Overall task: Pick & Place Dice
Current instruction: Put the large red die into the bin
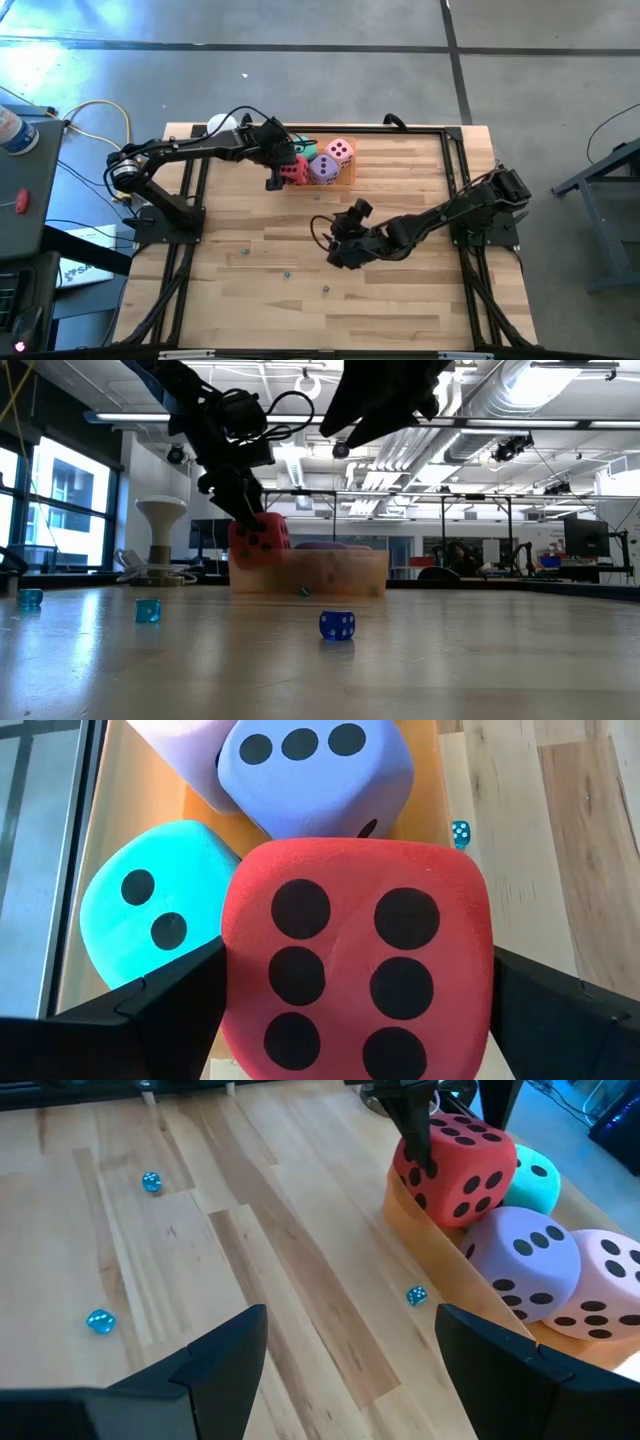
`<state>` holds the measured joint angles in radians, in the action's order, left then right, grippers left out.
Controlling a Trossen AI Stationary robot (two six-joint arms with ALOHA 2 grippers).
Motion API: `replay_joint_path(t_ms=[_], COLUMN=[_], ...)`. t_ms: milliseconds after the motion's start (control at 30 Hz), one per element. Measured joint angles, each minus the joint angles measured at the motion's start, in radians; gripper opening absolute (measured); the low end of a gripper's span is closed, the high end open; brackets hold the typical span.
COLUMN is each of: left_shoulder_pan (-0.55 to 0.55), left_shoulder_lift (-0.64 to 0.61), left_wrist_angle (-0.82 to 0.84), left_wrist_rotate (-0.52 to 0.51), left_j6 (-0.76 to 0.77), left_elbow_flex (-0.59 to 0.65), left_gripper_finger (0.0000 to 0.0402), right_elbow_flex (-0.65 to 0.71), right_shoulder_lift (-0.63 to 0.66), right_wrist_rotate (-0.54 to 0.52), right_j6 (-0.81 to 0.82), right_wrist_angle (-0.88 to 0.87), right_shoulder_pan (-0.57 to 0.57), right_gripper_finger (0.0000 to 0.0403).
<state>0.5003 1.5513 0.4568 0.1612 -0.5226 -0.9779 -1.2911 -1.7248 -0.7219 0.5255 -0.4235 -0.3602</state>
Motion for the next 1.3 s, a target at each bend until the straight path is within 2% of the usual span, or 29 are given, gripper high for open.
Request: replay_joint_path(t_ms=[167, 400, 800, 1067, 1300], left_shoulder_pan=[-0.003, -0.005, -0.005, -0.003, -0.004], left_shoulder_lift=[0.005, 0.075, 0.070, 0.071, 0.075], left_wrist_angle=[0.001, -0.014, -0.021, -0.031, -0.090], left_wrist_rotate=[-0.013, -0.033, -0.054, -0.001, 0.016], left_j6=[-0.003, 0.000, -0.012, -0.022, 0.062], left_elbow_flex=[0.000, -0.005, -0.004, -0.001, 0.002], left_gripper_finger=[0.0372, 0.0372, 0.0372, 0.0372, 0.0372], right_elbow_flex=[0.000, 0.000, 0.000, 0.000, 0.000], right_shoulder_lift=[0.000, 0.000, 0.000, 0.000, 0.000], right_wrist_rotate=[0.000, 0.001, 0.001, 0.000, 0.000], right_j6=[0.002, 0.023, 0.031, 0.028, 0.028], right_wrist_angle=[0.000, 0.001, -0.013, -0.014, -0.023], right_shoulder_pan=[0.003, 0.003, 0.002, 0.002, 0.002], right_gripper_finger=[0.0282, 0.0282, 0.0282, 0.0282, 0.0282])
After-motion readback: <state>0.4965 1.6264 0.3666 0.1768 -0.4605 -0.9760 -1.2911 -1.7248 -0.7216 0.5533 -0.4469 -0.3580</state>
